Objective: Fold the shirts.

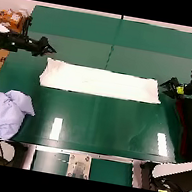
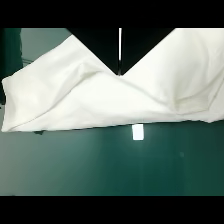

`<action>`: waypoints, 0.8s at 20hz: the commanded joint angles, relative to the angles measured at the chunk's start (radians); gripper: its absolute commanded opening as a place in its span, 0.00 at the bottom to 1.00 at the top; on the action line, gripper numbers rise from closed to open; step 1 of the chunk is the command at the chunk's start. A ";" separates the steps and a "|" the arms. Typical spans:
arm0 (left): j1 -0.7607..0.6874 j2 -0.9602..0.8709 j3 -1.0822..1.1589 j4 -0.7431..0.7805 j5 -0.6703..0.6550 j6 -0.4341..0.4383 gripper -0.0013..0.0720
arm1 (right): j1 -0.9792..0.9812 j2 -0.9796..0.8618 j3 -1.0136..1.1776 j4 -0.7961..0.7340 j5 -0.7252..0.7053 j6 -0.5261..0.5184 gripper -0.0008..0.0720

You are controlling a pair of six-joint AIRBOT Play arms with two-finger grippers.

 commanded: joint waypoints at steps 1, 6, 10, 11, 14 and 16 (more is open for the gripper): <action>-0.013 -0.001 0.012 0.005 -0.027 -0.004 0.05 | 0.027 -0.054 0.005 -0.040 0.061 -0.035 0.70; -0.098 -0.001 0.012 0.021 0.026 -0.019 0.05 | 0.135 -0.069 0.009 0.006 0.021 -0.061 0.67; -0.270 -0.002 0.012 0.122 0.138 -0.029 0.05 | 0.155 -0.064 0.048 0.093 0.039 -0.060 0.03; -0.322 -0.003 0.012 0.158 0.181 -0.037 0.05 | 0.155 -0.053 0.064 0.106 0.058 -0.060 0.03; -0.470 -0.029 0.013 0.196 0.285 -0.056 0.05 | 0.155 0.032 0.116 0.107 0.136 -0.060 0.03; -0.572 -0.075 0.024 0.195 0.328 -0.066 0.05 | 0.155 0.121 0.149 0.119 0.202 -0.056 0.03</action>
